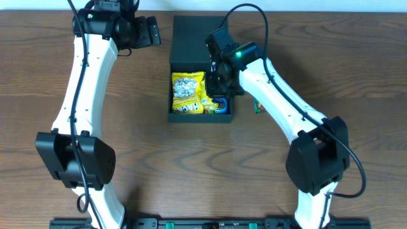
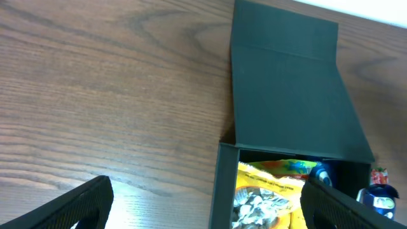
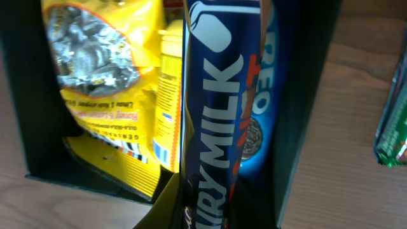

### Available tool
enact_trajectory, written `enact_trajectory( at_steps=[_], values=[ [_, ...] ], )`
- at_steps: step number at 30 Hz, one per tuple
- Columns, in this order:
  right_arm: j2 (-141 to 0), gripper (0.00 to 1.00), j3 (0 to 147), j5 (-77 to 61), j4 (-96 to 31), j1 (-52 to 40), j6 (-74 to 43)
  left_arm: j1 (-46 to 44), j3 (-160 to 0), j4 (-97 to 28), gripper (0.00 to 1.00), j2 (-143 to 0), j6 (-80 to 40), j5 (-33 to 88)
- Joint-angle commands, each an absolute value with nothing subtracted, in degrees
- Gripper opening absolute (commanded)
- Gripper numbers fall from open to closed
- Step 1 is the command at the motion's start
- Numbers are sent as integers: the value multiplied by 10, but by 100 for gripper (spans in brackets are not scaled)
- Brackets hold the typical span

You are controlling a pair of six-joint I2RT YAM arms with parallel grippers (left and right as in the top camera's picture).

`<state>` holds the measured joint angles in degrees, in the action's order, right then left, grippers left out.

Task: Pack container
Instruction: 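Carry the Dairy Milk bar into the box and release it, then grasp the red-green KitKat bar with the right gripper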

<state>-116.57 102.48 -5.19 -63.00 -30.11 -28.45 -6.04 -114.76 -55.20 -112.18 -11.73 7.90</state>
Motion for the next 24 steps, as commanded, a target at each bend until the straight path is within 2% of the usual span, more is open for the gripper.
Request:
enact_trajectory(
  at_steps=[1, 9, 10, 12, 13, 14, 15, 18, 24],
  values=[
    [-1174, 1, 1019, -28, -632, -305, -317, -60, -1150, -552, 95, -1125, -102, 69],
    [-1177, 3, 1018, -8, -637, -304, -312, -60, -1150, -552, 95, -1125, -103, 69],
    [-1177, 15, 1018, -3, -638, -304, -311, -60, -1150, -552, 95, -1125, -103, 69],
    [-1177, 64, 1018, 4, -639, -304, -305, -60, -1150, -552, 95, -1125, -103, 69],
    [-1177, 81, 1018, 8, -639, -304, -296, -60, -1150, -552, 95, -1125, -103, 69],
    [-1177, 90, 1018, 16, -639, -303, -291, -60, -1150, -552, 95, -1125, -103, 69],
    [-1177, 90, 1018, 22, -639, -302, -286, -60, -1150, -552, 95, -1125, -103, 69],
    [-1177, 99, 1018, 49, -643, -293, -284, -60, -1150, -552, 95, -1125, -103, 71],
    [-1177, 99, 1018, 77, -673, -248, -284, -60, -1150, -552, 95, -1125, -103, 71]
  ],
)
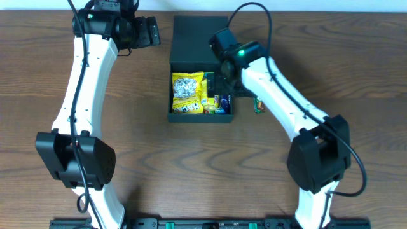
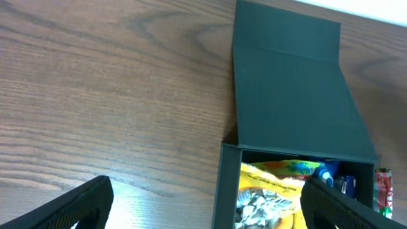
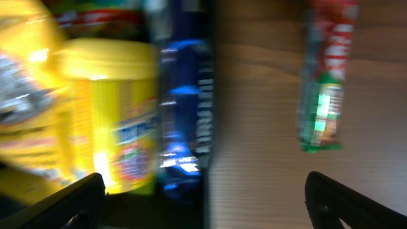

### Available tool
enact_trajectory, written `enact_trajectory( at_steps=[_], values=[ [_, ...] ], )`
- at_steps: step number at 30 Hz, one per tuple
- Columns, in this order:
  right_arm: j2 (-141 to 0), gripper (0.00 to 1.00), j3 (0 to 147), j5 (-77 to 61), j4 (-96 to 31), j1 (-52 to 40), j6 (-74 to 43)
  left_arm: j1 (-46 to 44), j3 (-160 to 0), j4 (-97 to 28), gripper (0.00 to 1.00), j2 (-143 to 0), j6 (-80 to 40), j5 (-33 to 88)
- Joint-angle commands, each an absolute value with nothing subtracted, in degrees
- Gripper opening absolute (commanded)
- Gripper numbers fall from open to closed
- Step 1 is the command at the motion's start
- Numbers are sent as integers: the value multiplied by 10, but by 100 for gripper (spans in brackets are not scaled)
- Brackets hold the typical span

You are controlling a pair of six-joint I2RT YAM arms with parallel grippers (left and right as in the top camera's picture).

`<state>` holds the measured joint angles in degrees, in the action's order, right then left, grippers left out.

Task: Pack container
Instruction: 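Grasp the red-green KitKat bar with the right gripper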

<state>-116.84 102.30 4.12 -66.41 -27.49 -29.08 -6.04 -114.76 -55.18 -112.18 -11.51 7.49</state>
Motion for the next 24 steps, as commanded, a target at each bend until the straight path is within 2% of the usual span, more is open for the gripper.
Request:
enact_trajectory(
  at_steps=[1, 7, 14, 21, 24],
  values=[
    [-1177, 99, 1018, 85, -678, -238, -284, -60, -1150, -552, 95, -1125, -103, 71],
    [-1177, 99, 999, 95, -666, -187, -258, -60, -1150, -551, 95, -1125, -103, 71],
    [-1177, 99, 881, 82, -588, -167, -207, -60, -1150, -551, 95, -1125, -103, 71],
    [-1177, 91, 838, 42, -546, -145, -184, -60, -1150, -550, 95, -1125, -103, 71],
    [-1177, 84, 826, 38, -523, -144, -162, -60, -1150, -550, 95, -1125, -103, 71]
  ],
)
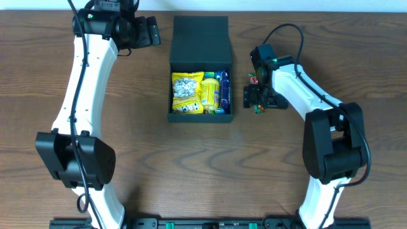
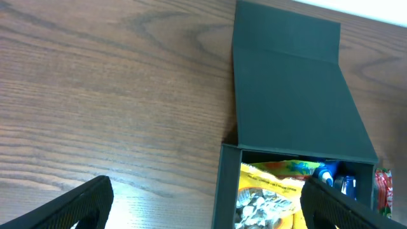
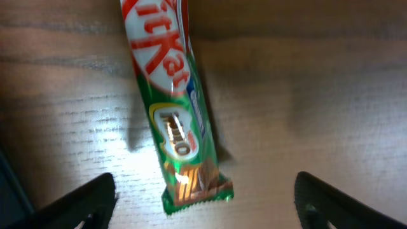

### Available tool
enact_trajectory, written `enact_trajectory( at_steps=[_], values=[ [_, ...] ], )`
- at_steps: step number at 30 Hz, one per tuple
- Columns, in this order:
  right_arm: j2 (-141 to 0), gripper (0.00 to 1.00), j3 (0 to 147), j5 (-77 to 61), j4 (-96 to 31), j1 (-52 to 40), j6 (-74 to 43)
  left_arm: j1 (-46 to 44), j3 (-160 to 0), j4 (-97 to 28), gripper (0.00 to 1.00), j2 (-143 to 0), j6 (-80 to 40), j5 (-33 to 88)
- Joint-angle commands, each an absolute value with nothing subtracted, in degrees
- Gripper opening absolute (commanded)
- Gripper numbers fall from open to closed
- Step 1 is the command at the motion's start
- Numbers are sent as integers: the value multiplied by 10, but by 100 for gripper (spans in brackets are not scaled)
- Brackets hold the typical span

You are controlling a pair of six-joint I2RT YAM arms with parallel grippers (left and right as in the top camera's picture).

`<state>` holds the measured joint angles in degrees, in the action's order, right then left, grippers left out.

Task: Pack container
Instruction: 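Grasp the red-green KitKat bar with the right gripper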

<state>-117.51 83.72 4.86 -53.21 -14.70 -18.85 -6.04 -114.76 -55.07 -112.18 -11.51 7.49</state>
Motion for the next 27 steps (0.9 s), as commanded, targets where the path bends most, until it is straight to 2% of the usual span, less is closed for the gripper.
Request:
enact_trajectory(
  at_steps=[1, 7, 8, 10, 11, 16, 23, 27],
  values=[
    [-1177, 82, 820, 31, -514, -144, -154, -60, -1150, -550, 95, -1125, -103, 71],
    [-1177, 70, 803, 12, -497, -144, -141, -60, -1150, -549, 95, -1125, -103, 71],
    [-1177, 65, 803, 12, -495, -144, -139, -60, -1150, -548, 95, -1125, -103, 71],
    [-1177, 47, 803, 10, -492, -144, -136, -60, -1150, -546, 95, -1125, -105, 71],
    [-1177, 42, 803, 10, -492, -144, -136, -60, -1150, -545, 95, -1125, -105, 71],
    [-1177, 30, 803, 10, -490, -144, -136, -60, -1150, -541, 95, -1125, -105, 71],
    [-1177, 22, 803, 10, -486, -144, -136, -60, -1150, -541, 95, -1125, -105, 71],
    [-1176, 14, 812, 6, -491, -144, -136, -60, -1150, -540, 95, -1125, -105, 71]
  ],
)
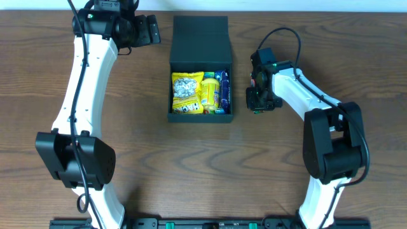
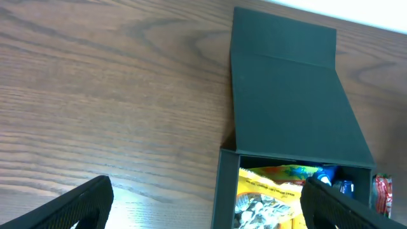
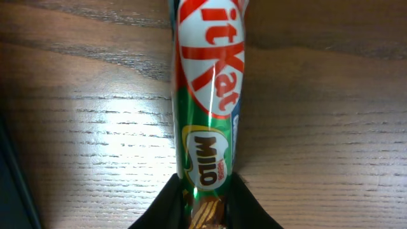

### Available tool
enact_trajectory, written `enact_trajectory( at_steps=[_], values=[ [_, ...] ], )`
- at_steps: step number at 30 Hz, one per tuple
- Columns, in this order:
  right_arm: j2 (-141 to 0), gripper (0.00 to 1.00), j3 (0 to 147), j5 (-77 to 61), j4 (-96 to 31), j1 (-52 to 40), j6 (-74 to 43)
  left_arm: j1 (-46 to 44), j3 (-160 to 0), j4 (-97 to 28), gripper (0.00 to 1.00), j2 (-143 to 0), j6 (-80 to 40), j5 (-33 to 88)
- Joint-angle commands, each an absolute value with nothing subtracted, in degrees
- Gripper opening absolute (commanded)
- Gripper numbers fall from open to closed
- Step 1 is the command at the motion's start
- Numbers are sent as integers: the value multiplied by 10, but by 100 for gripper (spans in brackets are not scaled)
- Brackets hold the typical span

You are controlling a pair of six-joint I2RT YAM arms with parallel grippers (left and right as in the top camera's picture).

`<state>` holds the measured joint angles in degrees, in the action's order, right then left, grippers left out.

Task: Pack container
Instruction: 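Grasp the red-green KitKat bar with the right gripper, then place the KitKat bar into the box and withdraw the right gripper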

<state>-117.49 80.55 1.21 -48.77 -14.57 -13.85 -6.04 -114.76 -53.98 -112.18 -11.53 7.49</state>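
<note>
A black box stands open at the table's middle, its lid folded back. Inside lie a yellow snack bag, a yellow tub and a blue Dairy Milk bar. To the right of the box, a red-and-green KitKat Milo bar lies on the wood, with my right gripper shut on its lower end. My left gripper hangs open at the far left, above the box's left wall.
The brown wooden table carries nothing else. The right arm stretches along the right side, its cable looping above the wrist. The left arm stands along the left side.
My right gripper was open over the KitKat bar; now it is lower and shut on the bar's end. The left gripper shifted only slightly.
First my right gripper held the Dairy Milk bar in the box's right side. Then it was open and the bar stayed in the box. After that it stood open over the KitKat bar to the right of the box, and now grips it.
</note>
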Motion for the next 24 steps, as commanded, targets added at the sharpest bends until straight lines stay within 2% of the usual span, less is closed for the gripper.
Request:
enact_trajectory(
  at_steps=[1, 4, 13, 24],
  values=[
    [-1176, 11, 820, 0, -498, -144, -136, -60, -1150, -540, 95, -1125, -105, 71],
    [-1176, 1, 875, -22, -542, -144, -137, -60, -1150, -540, 95, -1125, -105, 71],
    [-1176, 1, 1073, -41, -691, -172, -137, -60, -1150, -541, 95, -1125, -105, 70],
    [-1177, 1, 1054, -84, -692, -254, -204, -60, -1150, -540, 95, -1125, -105, 71]
  ],
)
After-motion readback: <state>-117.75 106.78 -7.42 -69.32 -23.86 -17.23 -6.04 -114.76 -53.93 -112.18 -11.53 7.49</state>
